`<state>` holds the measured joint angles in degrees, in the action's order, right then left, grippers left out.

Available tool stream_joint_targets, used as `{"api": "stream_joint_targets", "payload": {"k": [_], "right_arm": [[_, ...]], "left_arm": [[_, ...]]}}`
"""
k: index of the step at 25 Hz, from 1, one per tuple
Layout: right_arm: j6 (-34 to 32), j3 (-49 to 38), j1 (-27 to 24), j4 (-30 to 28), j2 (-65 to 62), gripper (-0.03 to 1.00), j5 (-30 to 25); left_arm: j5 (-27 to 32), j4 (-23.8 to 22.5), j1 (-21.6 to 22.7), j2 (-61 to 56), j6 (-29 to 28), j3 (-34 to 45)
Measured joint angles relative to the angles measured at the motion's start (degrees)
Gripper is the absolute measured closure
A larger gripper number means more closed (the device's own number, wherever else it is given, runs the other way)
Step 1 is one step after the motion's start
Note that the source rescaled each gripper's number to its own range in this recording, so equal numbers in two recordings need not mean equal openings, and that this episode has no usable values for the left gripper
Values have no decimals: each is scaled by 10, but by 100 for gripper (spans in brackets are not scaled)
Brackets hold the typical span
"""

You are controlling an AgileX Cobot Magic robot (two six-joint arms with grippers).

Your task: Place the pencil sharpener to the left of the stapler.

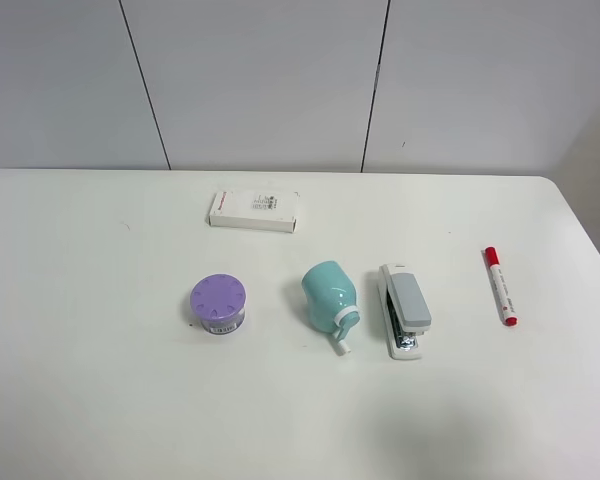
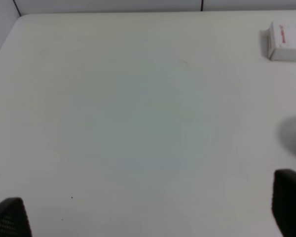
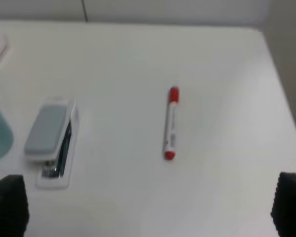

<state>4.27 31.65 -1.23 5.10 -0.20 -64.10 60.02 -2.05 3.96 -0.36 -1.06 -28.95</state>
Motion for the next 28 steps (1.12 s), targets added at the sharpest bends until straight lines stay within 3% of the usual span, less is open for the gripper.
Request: {"api": "stream_joint_targets", "payload": {"k": [5,13,28], "right_arm": [[36,-33,9,14,0,-2,23],[-47,-33,10,-43,0,-3,29],[-51,-33,10,-43,0,-3,29]], "left_arm": [[0,0,0,0,0,0],[0,0,0,0,0,0],[0,0,0,0,0,0]]}}
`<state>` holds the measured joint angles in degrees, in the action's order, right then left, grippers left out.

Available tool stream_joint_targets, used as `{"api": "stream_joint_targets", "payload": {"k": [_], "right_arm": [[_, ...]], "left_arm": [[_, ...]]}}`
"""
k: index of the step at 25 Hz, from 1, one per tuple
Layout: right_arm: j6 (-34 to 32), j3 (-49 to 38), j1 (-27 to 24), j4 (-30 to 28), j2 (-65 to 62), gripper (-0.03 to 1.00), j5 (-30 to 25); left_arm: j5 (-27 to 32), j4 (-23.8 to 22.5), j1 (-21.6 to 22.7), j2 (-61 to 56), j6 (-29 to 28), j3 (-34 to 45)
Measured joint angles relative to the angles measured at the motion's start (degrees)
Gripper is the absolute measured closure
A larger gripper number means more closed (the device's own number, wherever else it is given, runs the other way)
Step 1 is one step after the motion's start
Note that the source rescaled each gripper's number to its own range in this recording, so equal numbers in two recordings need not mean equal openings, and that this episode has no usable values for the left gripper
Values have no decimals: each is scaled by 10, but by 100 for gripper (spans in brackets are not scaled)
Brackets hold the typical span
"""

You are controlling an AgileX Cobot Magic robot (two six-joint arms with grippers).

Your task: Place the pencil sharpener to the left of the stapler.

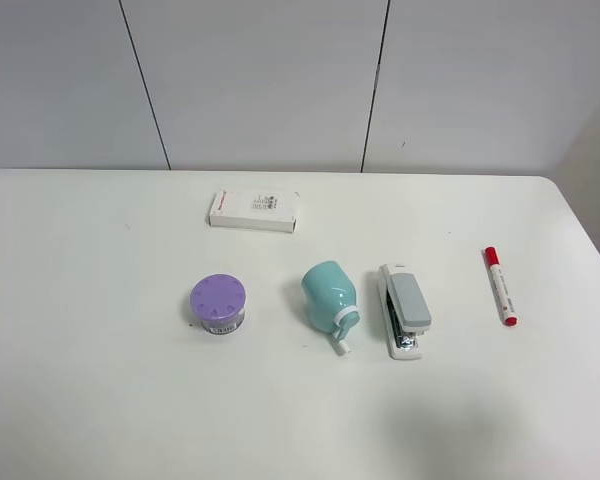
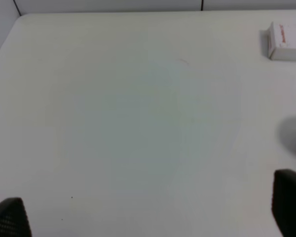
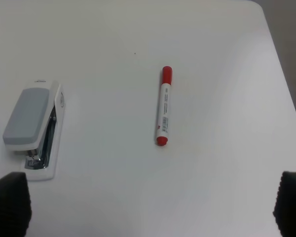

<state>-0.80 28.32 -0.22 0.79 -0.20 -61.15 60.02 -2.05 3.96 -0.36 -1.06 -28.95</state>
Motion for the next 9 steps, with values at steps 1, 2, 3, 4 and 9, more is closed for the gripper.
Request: {"api": "stream_joint_targets", "payload": {"k": [1,2,3,4,9], "right_arm": [[0,0,0,0,0,-3,0],[0,0,0,0,0,-3,0],[0,0,0,0,0,-3,0],[0,0,0,0,0,-3,0],[0,0,0,0,0,-3,0]], "left_arm": [[0,0,0,0,0,0],[0,0,0,0,0,0],[0,0,0,0,0,0],[0,0,0,0,0,0],[0,0,0,0,0,0]]}}
